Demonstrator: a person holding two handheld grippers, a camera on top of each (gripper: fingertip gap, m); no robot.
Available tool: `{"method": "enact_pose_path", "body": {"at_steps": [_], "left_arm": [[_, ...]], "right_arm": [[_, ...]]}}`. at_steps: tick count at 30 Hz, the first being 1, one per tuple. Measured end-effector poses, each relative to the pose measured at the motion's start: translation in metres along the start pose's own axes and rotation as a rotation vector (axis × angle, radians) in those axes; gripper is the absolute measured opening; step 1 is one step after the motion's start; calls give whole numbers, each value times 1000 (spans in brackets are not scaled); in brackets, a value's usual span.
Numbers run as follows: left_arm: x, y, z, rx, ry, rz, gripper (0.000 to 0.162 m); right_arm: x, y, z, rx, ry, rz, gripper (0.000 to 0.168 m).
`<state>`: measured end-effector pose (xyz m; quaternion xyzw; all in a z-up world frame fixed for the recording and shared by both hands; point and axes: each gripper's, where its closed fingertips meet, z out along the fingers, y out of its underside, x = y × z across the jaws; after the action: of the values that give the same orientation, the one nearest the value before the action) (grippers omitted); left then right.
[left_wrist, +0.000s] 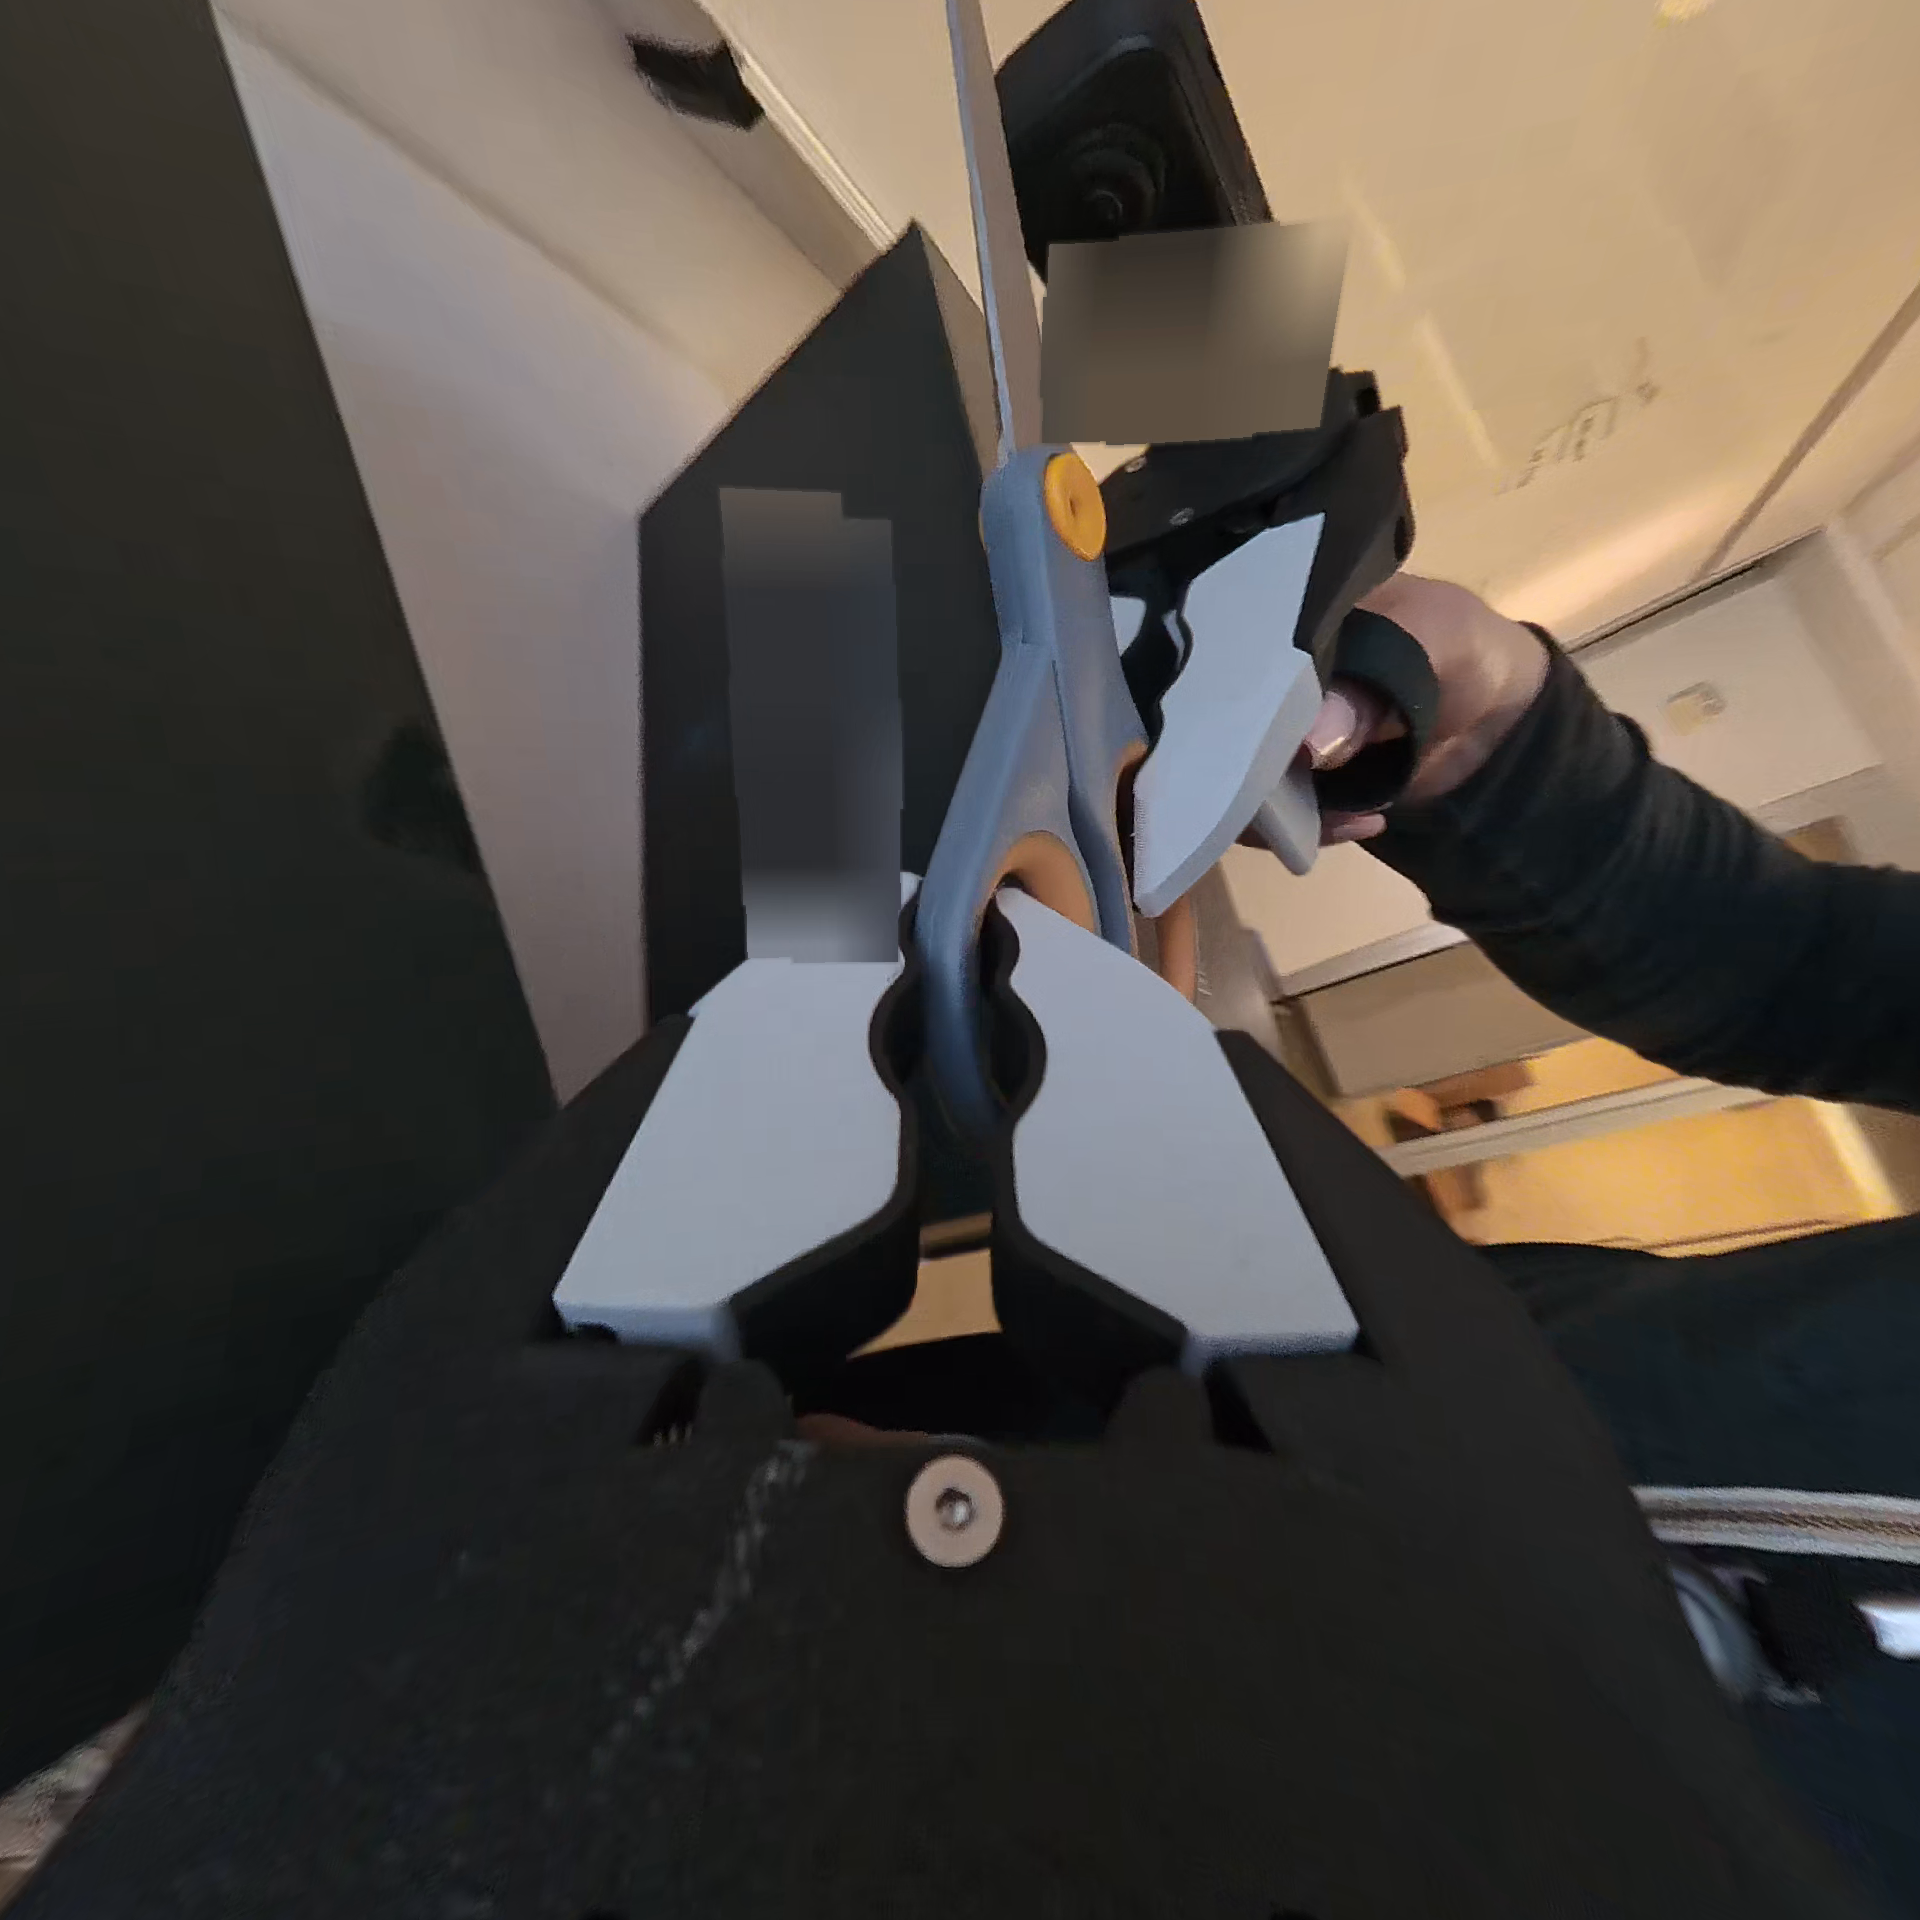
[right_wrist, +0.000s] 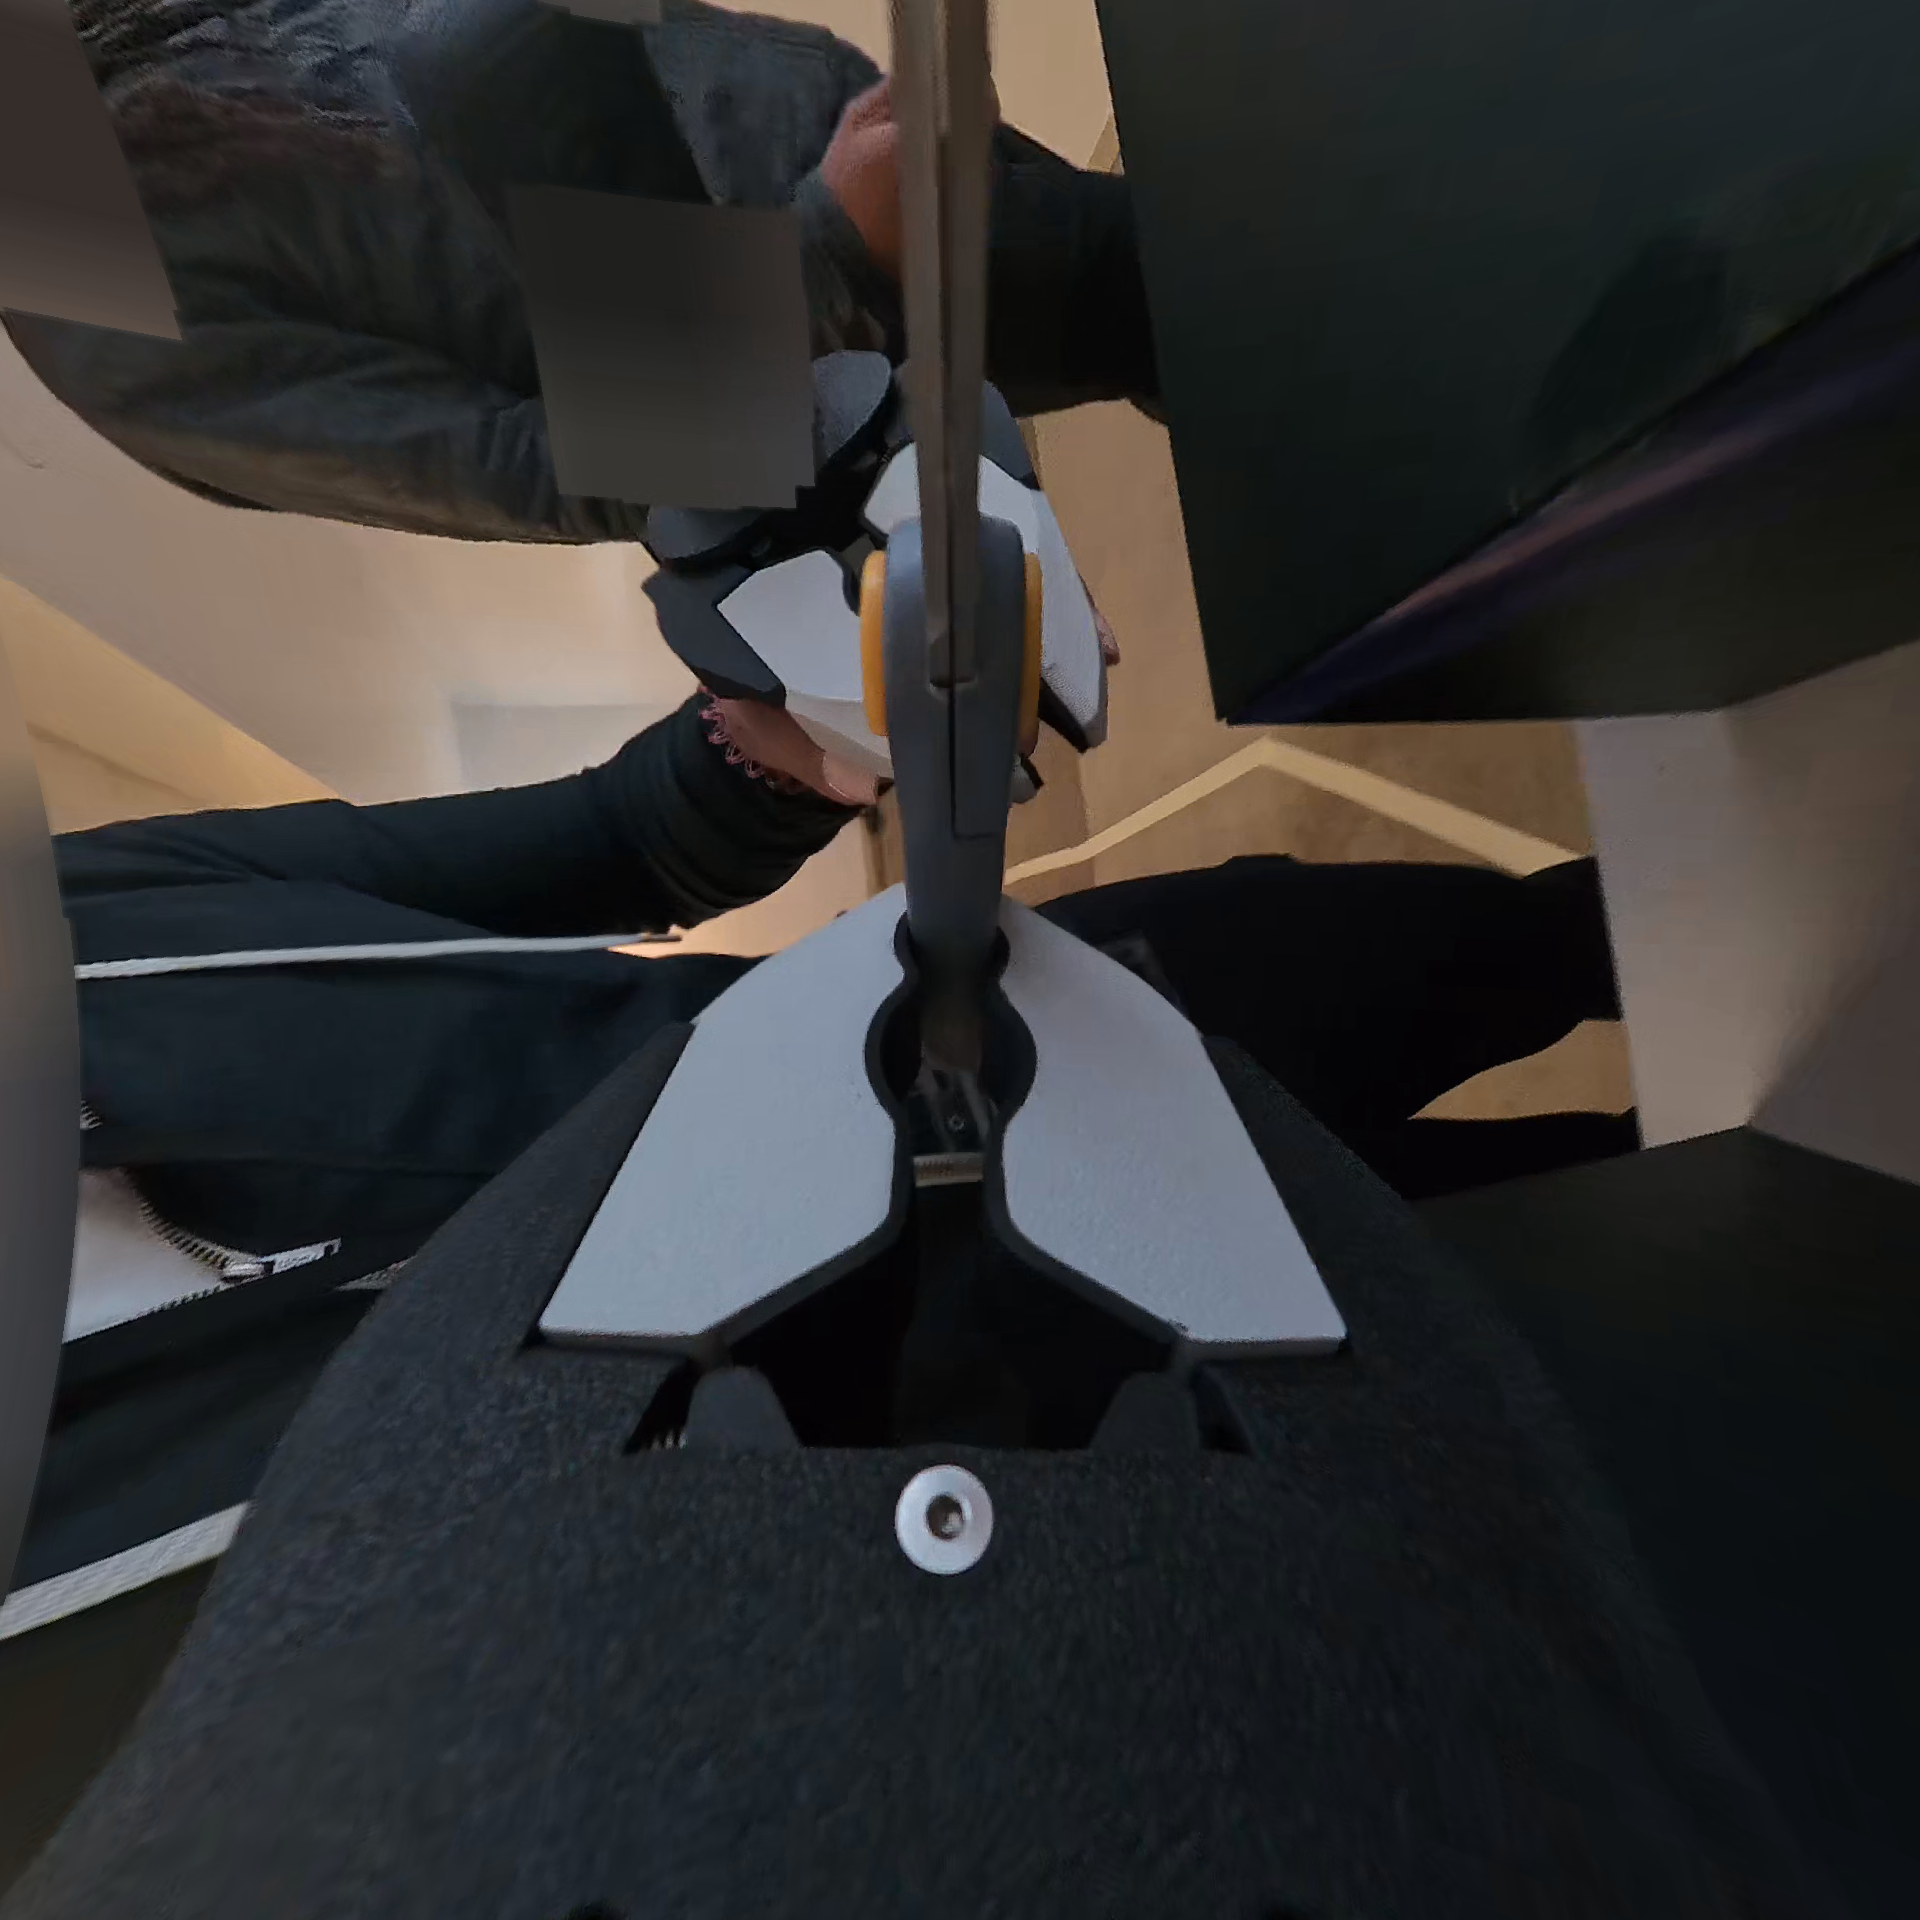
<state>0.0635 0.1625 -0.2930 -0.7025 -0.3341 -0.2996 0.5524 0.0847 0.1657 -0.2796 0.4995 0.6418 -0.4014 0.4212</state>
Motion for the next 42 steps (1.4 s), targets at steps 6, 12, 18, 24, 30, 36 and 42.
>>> {"method": "enact_pose_path", "body": {"at_steps": [6,12,18,24,30,36,42], "left_arm": [[-22,-25,-3,29,-182,184,10],[-29,-45,-15,60,-386,371,10],[-59,-10,-18,-187,-758,661,13],[-76,19,-10,-277,-991,810,16],[-87,32,-15,-292,-1087,775,7],[-88,32,-15,-228,-1110,793,5],[-88,32,-15,-208,-1110,797,4]], "right_arm": [[6,-23,-5,130,60,-82,6],[25,-23,-32,230,168,-124,6],[41,-19,-80,338,298,-161,6],[45,-5,-89,374,313,-172,6],[45,6,-87,367,255,-166,6],[46,12,-83,347,221,-175,6],[48,16,-83,345,199,-162,6]]}}
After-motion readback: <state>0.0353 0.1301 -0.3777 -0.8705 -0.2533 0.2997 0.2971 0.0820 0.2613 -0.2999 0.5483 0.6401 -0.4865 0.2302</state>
